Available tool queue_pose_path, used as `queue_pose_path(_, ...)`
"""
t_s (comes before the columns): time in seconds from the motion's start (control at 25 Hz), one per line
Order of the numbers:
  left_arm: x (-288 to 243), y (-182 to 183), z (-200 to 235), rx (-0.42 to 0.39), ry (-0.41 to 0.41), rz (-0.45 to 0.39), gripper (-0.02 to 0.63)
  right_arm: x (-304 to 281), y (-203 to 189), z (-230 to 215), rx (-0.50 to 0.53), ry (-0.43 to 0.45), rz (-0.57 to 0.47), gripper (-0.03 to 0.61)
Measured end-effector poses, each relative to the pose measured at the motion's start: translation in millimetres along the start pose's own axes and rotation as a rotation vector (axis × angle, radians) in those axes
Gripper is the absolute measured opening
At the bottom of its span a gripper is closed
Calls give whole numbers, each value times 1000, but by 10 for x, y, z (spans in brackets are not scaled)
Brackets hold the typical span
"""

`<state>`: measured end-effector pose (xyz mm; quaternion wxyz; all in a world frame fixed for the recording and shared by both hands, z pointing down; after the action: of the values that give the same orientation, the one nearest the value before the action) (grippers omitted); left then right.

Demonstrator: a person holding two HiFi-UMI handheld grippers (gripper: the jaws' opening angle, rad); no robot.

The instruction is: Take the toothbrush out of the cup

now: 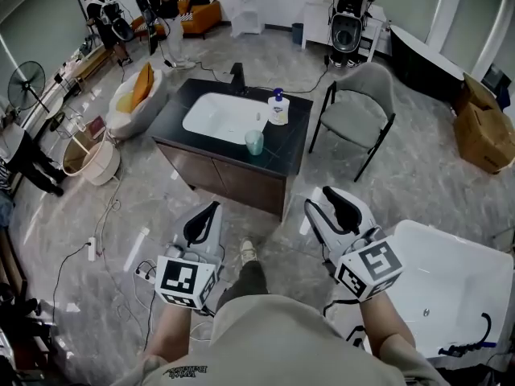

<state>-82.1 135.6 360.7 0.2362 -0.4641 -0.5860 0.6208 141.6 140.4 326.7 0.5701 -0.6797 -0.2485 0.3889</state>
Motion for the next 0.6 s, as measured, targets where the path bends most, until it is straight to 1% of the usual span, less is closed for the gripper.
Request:
queue_pose_path(0.28, -445, 37, 425, 3, -20, 8, 2, -584, 130, -214, -6, -21, 26, 164)
queue_pose_path(0.6, -1030, 197, 1103, 6, -51, 18, 2, -1440, 362, -426, -16, -34, 72, 164)
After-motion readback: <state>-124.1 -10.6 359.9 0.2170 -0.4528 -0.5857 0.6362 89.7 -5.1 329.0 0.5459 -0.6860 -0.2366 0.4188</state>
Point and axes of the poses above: the fingertips, and each gripper's own axes: x backward along the fingers, z to its left, y out of its top, the point moved 4 cm from there along x, backward along the fingers, and after that the axes turned 9 degrees about z, right-handed, at the moved point
